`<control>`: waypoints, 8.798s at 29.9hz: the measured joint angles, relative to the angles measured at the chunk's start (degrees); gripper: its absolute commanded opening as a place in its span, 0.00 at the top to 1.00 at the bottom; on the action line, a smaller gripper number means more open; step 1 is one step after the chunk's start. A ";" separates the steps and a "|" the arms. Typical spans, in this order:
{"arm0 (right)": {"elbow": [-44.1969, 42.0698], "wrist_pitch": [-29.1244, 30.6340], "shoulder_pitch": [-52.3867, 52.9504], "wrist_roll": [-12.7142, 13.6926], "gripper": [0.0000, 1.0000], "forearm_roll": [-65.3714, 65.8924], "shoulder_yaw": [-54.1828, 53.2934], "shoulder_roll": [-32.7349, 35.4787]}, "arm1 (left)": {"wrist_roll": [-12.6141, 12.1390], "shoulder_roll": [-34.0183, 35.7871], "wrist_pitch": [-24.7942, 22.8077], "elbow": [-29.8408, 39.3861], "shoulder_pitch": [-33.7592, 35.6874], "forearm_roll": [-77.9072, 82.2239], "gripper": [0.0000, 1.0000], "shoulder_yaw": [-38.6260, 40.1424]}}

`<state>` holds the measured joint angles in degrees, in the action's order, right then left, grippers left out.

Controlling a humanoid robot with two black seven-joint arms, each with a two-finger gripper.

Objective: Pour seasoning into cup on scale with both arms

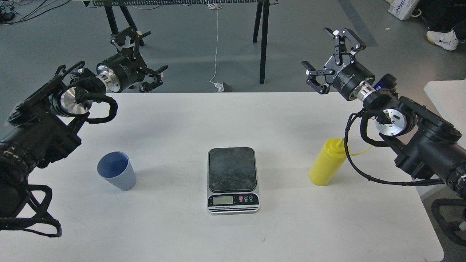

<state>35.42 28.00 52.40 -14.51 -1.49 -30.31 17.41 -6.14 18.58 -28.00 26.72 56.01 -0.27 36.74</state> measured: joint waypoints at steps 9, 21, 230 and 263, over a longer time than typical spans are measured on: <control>-0.14 0.00 -0.01 0.00 0.00 0.00 0.08 -0.76 | -0.14 0.02 0.00 -0.12 0.52 -0.20 0.00 0.82; -0.42 0.00 -0.09 -0.08 0.00 0.00 -0.26 -1.69 | -0.07 0.60 0.00 -7.94 0.85 -3.18 0.00 2.54; -4.66 -14.79 8.75 1.00 0.00 -0.27 -10.74 -7.83 | 17.21 3.34 0.00 38.34 13.23 92.27 0.93 -43.34; -3.67 -14.05 7.48 11.06 0.00 -1.13 -10.99 -8.48 | 18.39 12.69 0.00 36.09 22.59 72.45 0.00 -35.23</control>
<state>31.76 13.95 59.89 -3.45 -2.62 -41.31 8.93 12.26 31.26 -28.00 62.81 78.60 72.18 1.51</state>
